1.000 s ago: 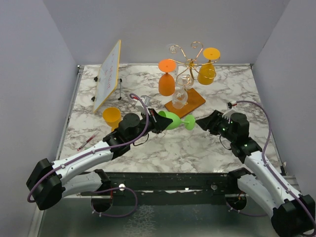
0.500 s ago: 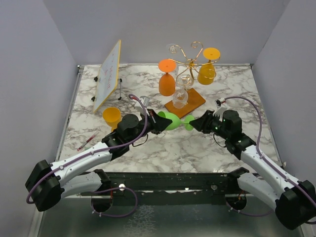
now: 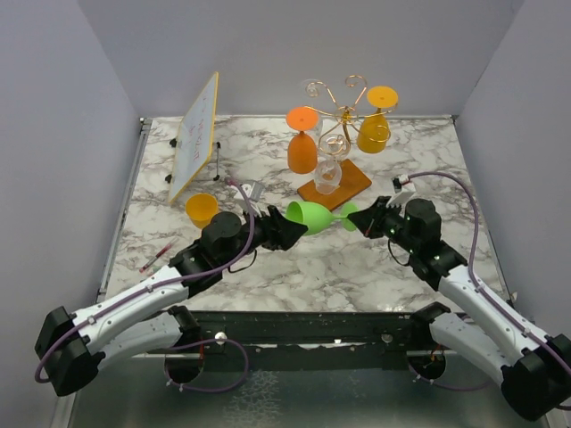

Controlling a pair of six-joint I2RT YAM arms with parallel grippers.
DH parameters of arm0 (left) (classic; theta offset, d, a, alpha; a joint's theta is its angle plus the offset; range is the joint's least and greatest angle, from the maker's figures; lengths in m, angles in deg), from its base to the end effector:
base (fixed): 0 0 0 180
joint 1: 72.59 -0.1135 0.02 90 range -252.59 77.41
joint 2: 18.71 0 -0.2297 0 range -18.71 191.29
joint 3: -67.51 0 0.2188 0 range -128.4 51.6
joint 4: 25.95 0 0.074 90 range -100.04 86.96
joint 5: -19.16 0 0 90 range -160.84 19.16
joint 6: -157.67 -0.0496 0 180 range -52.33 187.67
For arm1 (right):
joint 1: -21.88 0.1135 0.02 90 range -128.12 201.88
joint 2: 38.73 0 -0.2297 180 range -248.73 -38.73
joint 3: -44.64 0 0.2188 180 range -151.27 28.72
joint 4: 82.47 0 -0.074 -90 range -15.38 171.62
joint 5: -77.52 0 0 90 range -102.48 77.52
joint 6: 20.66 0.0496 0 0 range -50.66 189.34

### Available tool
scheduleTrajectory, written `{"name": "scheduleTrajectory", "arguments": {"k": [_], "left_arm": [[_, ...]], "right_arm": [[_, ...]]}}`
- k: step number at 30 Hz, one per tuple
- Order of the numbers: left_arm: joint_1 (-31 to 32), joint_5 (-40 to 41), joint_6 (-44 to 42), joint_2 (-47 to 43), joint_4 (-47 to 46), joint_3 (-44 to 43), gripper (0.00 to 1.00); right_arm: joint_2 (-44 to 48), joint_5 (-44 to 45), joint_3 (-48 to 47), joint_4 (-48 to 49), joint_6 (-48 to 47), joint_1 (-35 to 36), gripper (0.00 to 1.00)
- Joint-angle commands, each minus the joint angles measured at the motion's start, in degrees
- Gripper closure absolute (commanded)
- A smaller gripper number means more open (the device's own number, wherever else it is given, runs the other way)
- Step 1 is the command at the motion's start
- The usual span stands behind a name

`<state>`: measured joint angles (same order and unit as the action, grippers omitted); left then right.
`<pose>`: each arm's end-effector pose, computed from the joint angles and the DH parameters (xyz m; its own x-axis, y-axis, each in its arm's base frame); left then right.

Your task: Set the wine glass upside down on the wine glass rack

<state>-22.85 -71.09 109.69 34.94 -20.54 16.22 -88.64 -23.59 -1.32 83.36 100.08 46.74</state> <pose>0.1452 -0.1718 0.2728 -0.5776 -0.3537 -0.7357 0.5105 0.5467 -0.6637 0.1837 0.0957 0.2360 -0.5383 0.3034 -0.7862 -0.3531 0.7659 0.5373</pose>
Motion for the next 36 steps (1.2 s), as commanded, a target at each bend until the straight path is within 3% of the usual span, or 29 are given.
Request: {"name": "scheduleTrajectory", "arguments": {"k": [1,4,8,12,20,25,28,30,32,36], "left_arm": [[0.19,1.59,-8.02,-6.32,10.14,0.14,0.26],[0.19,-2.54,-12.07,-9.85,15.66,-3.43,0.15],[0.19,-3.18,-16.21,-11.93,24.14,-11.82,0.11],[0.19,-3.74,-14.78,-10.66,29.15,-17.53,0.09],[0.19,-8.07,-11.06,-1.62,31.18,-21.21,0.05],[0.19,-18.95,-10.19,7.26,34.54,-24.08,0.04],[0.19,-24.13,-9.71,11.27,34.58,-23.5,0.19],[0.19,-25.9,-9.63,12.7,34.63,-22.9,0.41],[0.19,-26.11,-9.41,13.12,34.67,-22.14,0.56],[0.19,-25.3,-9.87,13.17,34.82,-20.79,0.71]], "right_arm": [[4.07,2.57,-0.49,-0.44,-6.02,0.28,0.99],[5.47,1.51,1.62,3.78,-7.86,0.48,0.99],[5.77,0.53,2.64,6.6,-12.97,1.36,0.99],[6.78,2.04,3.79,9.08,-18.2,4.99,0.99],[6.41,8.52,5.19,14.54,-26.44,18.8,0.99],[4.94,9.73,5.44,16.63,-28.56,24.74,0.99],[4.35,10.73,6.02,18.4,-30.14,27.55,0.99],[3.95,10.88,5.98,18.73,-30.21,28.56,0.99],[3.77,10.93,5.8,18.78,-31.94,28.75,0.99],[3.6,10.55,5.95,20.11,-32.34,29.08,0.99]]}}
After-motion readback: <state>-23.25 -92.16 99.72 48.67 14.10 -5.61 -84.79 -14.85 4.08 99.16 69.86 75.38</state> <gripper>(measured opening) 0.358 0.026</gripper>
